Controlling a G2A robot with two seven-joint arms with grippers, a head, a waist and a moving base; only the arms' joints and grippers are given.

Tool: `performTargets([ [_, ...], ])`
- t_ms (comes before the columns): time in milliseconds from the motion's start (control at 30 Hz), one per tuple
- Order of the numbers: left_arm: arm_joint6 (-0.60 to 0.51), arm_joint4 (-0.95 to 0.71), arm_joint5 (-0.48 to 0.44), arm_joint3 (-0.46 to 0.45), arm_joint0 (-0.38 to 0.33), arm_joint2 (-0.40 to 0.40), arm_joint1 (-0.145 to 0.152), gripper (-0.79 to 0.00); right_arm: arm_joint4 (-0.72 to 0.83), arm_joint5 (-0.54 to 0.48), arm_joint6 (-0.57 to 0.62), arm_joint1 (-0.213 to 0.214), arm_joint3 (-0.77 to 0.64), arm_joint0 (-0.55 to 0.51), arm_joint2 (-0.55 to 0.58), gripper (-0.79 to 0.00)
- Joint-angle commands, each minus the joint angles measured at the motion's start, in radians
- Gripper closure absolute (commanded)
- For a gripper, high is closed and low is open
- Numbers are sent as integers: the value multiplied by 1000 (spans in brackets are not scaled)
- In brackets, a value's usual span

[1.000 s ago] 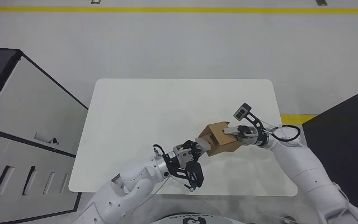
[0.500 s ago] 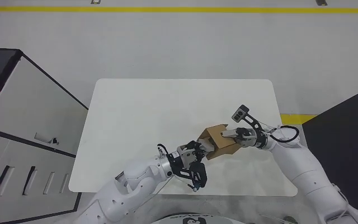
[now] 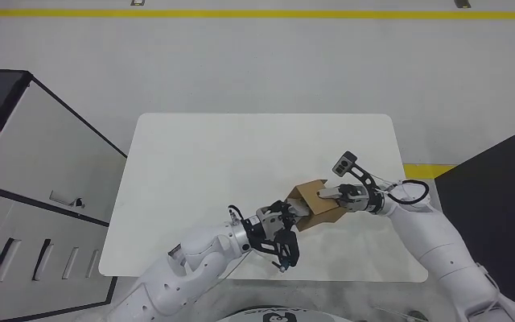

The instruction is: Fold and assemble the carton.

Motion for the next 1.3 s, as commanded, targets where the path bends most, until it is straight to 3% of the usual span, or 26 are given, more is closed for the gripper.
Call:
performTargets([
  [0, -1, -2, 1, 2, -2, 1, -1, 0, -2, 3, 1, -1, 1, 1, -1, 0],
  [333, -4, -10, 1, 11, -14, 8, -4, 0, -2, 8, 1, -5, 7, 8, -4, 0],
  [600, 35, -80, 37, -39, 22, -57, 6, 0, 102, 29, 1, -1, 32, 10, 1, 0],
  [633, 44, -86, 36, -47, 30, -67, 8, -58, 119, 33, 1, 0, 35, 10, 0, 0],
  [700, 59, -97, 34, -61, 44, -85, 13, -265, 149, 37, 1, 4, 37, 13, -5, 0],
  [800, 73, -97, 32, -79, 62, -102, 18, -382, 188, 40, 1, 10, 38, 19, -21, 0],
  [833, 74, -97, 34, -81, 65, -104, 19, -480, 192, 40, 1, 11, 37, 21, -26, 0],
  [867, 76, -96, 37, -85, 69, -106, 19, -665, 198, 39, 1, 13, 36, 24, -33, 0],
  [900, 78, -95, 41, -88, 72, -107, 20, -785, 203, 39, 1, 15, 39, 28, -39, 0],
  [1267, 70, -76, 87, -109, 104, -128, 25, -785, 210, 39, 1, 12, 22, 19, -38, 0],
])
